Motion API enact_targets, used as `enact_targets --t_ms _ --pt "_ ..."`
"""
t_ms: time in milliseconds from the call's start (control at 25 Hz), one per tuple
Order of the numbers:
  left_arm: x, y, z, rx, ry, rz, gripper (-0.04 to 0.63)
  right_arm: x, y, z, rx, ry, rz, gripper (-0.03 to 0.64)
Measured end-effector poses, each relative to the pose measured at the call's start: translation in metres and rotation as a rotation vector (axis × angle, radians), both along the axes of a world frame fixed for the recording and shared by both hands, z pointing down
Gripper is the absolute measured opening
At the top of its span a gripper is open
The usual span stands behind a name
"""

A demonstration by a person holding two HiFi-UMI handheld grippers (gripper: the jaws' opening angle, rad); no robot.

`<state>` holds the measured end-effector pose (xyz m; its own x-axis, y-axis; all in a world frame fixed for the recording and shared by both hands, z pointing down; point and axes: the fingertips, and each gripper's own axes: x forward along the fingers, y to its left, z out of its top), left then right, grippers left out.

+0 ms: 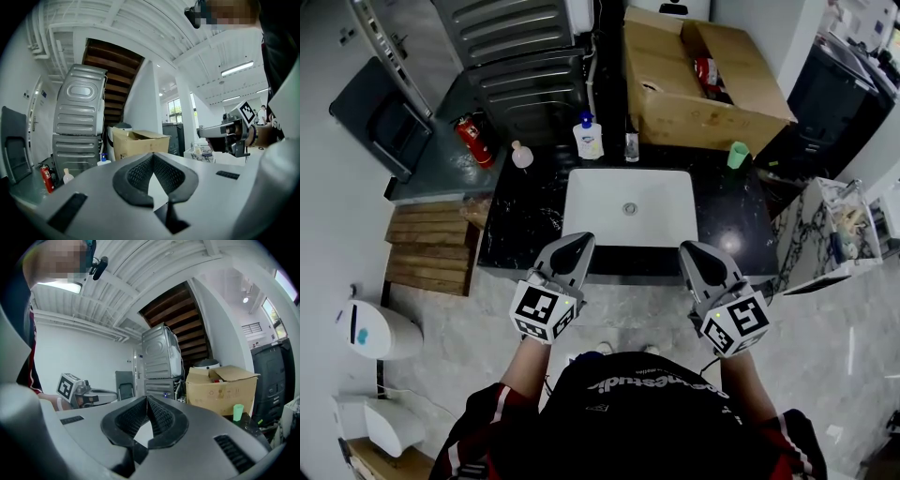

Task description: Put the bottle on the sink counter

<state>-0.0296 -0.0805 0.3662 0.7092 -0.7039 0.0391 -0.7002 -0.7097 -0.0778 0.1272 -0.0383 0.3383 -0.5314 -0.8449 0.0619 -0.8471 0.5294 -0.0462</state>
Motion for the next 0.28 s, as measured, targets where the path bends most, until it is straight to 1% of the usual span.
enact_targets --t_ms 80,280 --pt "0.001 0.001 0.002 -0.001 -0.010 0.006 0.015 -0.003 0.000 0.001 -0.005 -0.002 -0.004 0.040" --pt "0.001 0.001 0.003 -0.006 -0.006 0.015 0.015 -0.011 0.001 -0.002 -0.006 0.010 -0.018 0.040"
